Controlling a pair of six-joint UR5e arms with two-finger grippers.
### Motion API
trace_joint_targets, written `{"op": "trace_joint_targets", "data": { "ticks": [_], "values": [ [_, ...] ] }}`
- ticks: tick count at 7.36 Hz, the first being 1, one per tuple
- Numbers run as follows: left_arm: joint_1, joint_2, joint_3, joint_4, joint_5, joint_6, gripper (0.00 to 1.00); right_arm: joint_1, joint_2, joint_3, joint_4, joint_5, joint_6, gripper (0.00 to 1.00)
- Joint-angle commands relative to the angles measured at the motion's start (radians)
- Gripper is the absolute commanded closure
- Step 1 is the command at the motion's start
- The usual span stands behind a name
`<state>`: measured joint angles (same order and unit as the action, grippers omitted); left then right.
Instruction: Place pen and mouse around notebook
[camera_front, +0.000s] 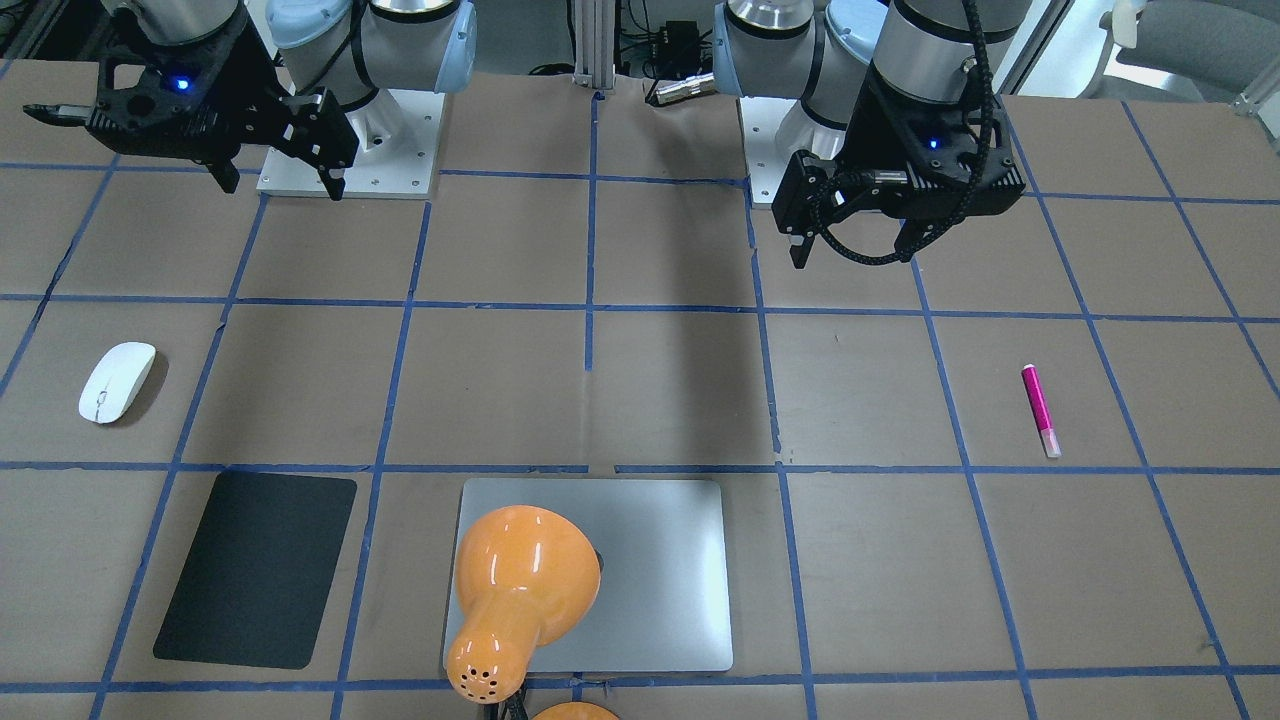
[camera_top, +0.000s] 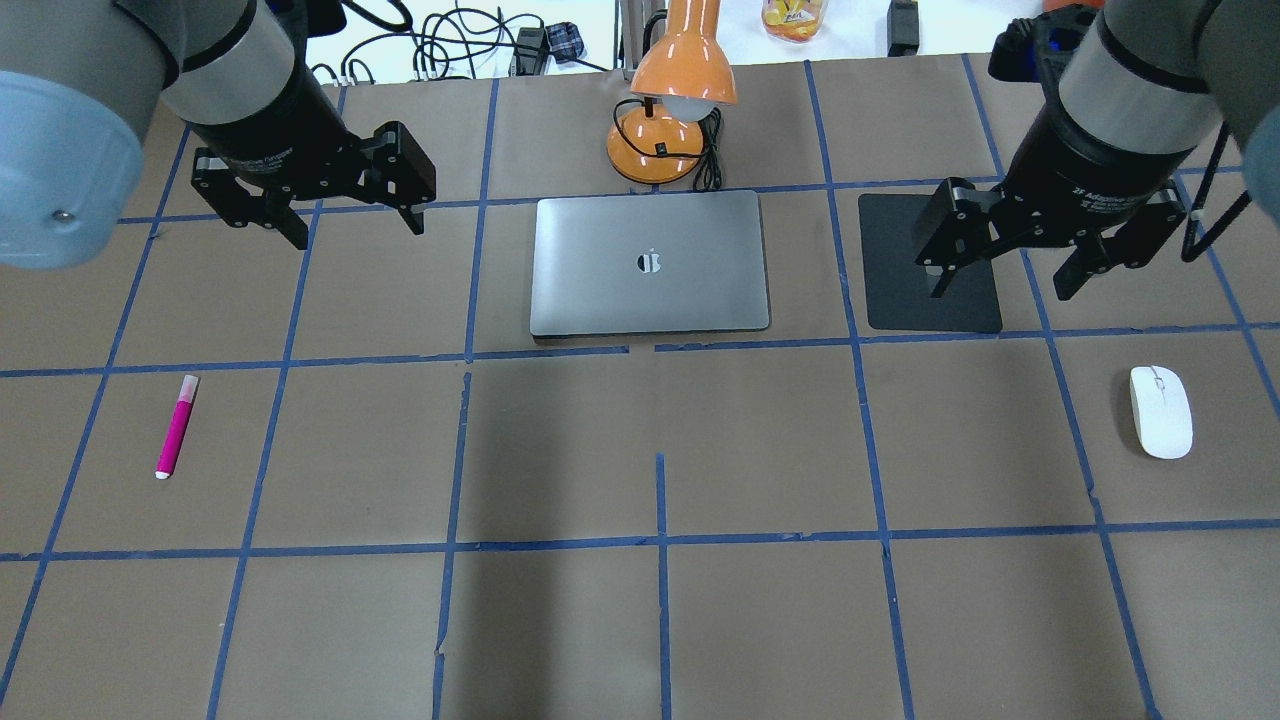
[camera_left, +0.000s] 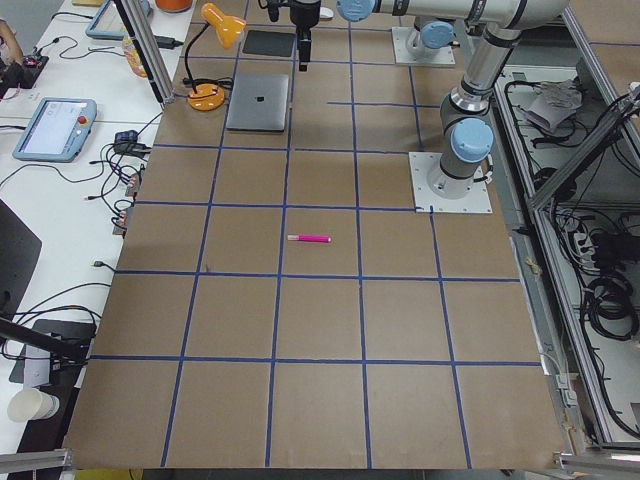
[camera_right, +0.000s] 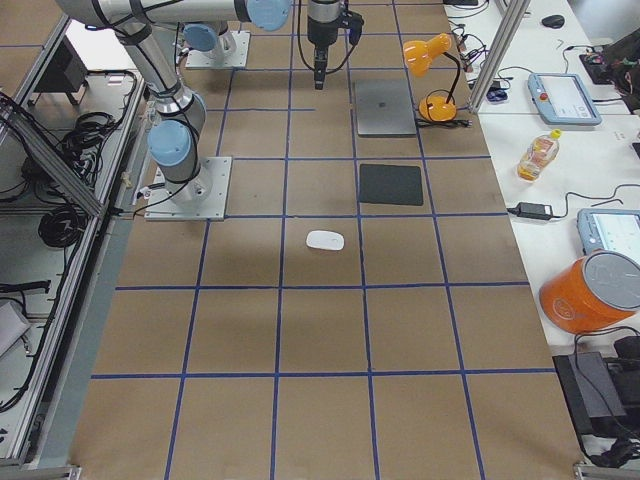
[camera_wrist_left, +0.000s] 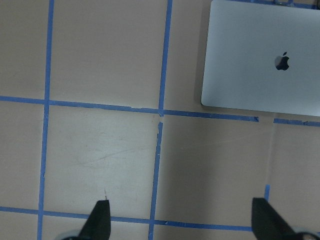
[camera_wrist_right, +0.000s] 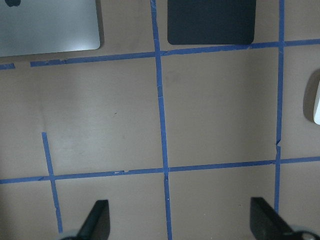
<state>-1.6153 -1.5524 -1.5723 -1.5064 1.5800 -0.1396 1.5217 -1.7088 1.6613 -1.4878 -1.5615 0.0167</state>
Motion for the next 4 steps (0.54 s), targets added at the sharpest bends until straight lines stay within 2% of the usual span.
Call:
{"op": "trace_joint_targets", "data": {
  "ticks": [1,4],
  "values": [
    [0.001,0.002,-0.003,0.002,0.0,0.0,0.0,0.0,0.0,0.0,-0.006,-0.002,-0.001,0.0],
    [0.002,0.005,-0.015,-0.002,0.0,0.0,0.0,-0.003,0.008,0.0,-0.002,-0.003,-0.012,0.0]
  ]
}}
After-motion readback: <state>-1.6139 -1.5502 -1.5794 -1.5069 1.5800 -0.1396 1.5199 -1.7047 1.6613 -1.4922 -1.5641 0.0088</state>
